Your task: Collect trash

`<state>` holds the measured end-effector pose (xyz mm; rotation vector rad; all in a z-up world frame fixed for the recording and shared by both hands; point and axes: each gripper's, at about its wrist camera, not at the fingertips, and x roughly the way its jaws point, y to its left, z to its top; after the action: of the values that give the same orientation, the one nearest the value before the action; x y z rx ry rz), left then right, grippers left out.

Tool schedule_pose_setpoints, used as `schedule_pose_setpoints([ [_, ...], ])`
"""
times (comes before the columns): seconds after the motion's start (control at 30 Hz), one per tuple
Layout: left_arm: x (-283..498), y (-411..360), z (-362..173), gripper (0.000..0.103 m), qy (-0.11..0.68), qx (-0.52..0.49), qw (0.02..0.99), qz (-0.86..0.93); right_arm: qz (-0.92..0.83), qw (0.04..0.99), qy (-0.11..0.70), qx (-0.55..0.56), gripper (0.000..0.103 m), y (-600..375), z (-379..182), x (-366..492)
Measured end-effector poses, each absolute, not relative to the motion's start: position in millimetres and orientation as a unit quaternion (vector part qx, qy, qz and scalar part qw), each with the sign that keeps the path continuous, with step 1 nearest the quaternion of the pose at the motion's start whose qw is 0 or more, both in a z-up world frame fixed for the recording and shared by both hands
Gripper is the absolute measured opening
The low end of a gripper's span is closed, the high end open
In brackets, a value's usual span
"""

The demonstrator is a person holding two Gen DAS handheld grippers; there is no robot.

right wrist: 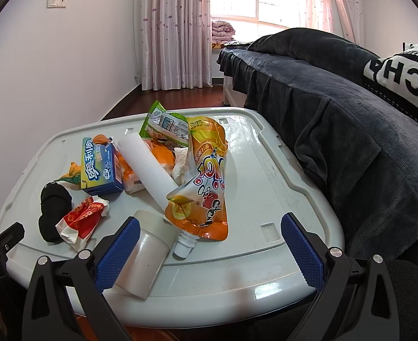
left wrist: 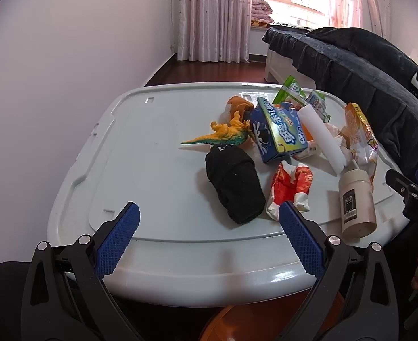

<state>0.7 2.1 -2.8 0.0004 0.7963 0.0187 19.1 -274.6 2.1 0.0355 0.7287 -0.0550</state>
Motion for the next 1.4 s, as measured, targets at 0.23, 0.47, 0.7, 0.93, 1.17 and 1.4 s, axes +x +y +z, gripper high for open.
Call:
schedule_pose_setpoints([
  [0.23, -0.4, 2.0, -2.1, 0.096, 0.384, 0.0, 0.923, 0.009, -0.027, 0.934, 0.356, 0.016, 0.098, -275.0, 1.8, 19.9],
  [0.47, 1.0, 2.8, -3.3, 0.096, 0.387, -0.006, 0.922, 0.007, -0.027, 0.934, 0.356, 0.016, 0.098, -275.5, 1.6, 20.0],
  [0.7, -0.4, 3.5, -2.3, 0.096, 0.382, -0.009, 0.924, 0.009, -0.027, 0.934, 0.356, 0.016, 0.098, -276.0, 1.0, 20.1],
  [0.93, 0.2, 4.6, -2.8, 0.096, 0.384, -0.013, 0.923, 0.008, -0.027, 0.934, 0.355, 0.015, 0.098, -276.0, 1.2, 20.5],
  [1.17, 0.3, 4.9, -2.9, 0.096, 0.384, -0.013, 0.923, 0.007, -0.028, 0.934, 0.355, 0.015, 0.098, -276.1, 1.1, 20.6],
  [1.4, 0.5, 5.2, -3.2, 0.096, 0.384, -0.01, 0.923, 0.007, -0.028, 0.933, 0.358, 0.014, 0.098, -275.4, 1.6, 20.7],
])
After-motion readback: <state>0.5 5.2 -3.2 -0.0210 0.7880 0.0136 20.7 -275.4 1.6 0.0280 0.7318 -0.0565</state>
